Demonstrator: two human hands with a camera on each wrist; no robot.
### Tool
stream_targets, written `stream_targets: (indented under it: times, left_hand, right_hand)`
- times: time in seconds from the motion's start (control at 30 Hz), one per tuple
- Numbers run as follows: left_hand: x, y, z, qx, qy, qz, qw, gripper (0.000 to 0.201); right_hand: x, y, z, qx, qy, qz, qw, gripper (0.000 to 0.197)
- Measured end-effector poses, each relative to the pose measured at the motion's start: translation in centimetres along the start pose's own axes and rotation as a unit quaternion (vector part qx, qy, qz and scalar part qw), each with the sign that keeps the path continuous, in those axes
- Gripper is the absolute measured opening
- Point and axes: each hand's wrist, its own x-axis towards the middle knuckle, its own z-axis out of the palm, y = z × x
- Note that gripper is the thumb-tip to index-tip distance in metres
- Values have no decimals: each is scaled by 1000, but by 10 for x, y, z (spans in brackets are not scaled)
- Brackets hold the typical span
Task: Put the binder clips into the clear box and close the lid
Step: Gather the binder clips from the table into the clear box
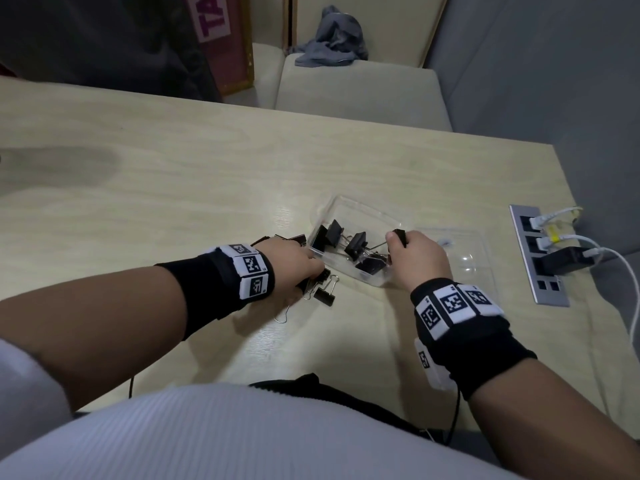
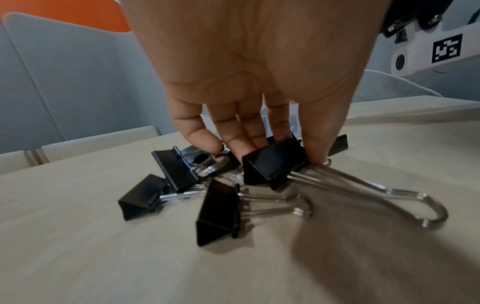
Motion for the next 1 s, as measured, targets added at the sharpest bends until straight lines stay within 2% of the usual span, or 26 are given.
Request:
stream_targets:
  times: [0.17, 0.3, 0.37, 0.47, 0.57, 0.67, 0.73, 0.8, 0.87, 0.93, 1.0]
  left_hand:
    - [4, 0, 3, -2, 11, 2, 1000, 40]
    - [4, -3, 6, -34, 11, -2, 999, 35]
    - [4, -5, 7, -49, 8, -5, 999, 33]
    - [4, -6, 6, -46, 4, -9, 999, 29]
    - [4, -6, 4, -45, 11, -23, 999, 24]
    - [1, -9, 1, -66, 21, -38, 997, 22]
    - [-2, -10, 0, -65, 13, -30, 997, 30]
    - [-5, -10, 2, -54, -6, -7, 999, 47]
    - [-8, -7, 4, -36, -6, 16, 999, 48]
    - [-10, -5, 5, -13, -2, 29, 1000, 42]
    - [-11, -1, 3, -8, -17, 24, 1000, 42]
  right_hand:
    - [1, -1, -5, -40, 6, -15, 999, 52]
    - [-4, -1, -11, 70, 55, -4, 996, 36]
    - [-7, -2, -8, 107, 58, -12, 993, 35]
    - [-10, -3, 1, 32, 21, -27, 999, 39]
    - [-13, -2, 1, 5, 40, -23, 999, 47]
    - [-19, -3, -1, -9, 40, -41, 998, 41]
    - [-30, -6, -1, -17, 46, -88, 995, 31]
    - [-44, -8, 4, -20, 44, -177, 983, 19]
    - [-58, -10, 14, -52, -1, -277, 959, 15]
    - [-69, -12, 28, -105, -69, -343, 931, 19]
    - [-73, -11, 40, -170, -123, -364, 907, 31]
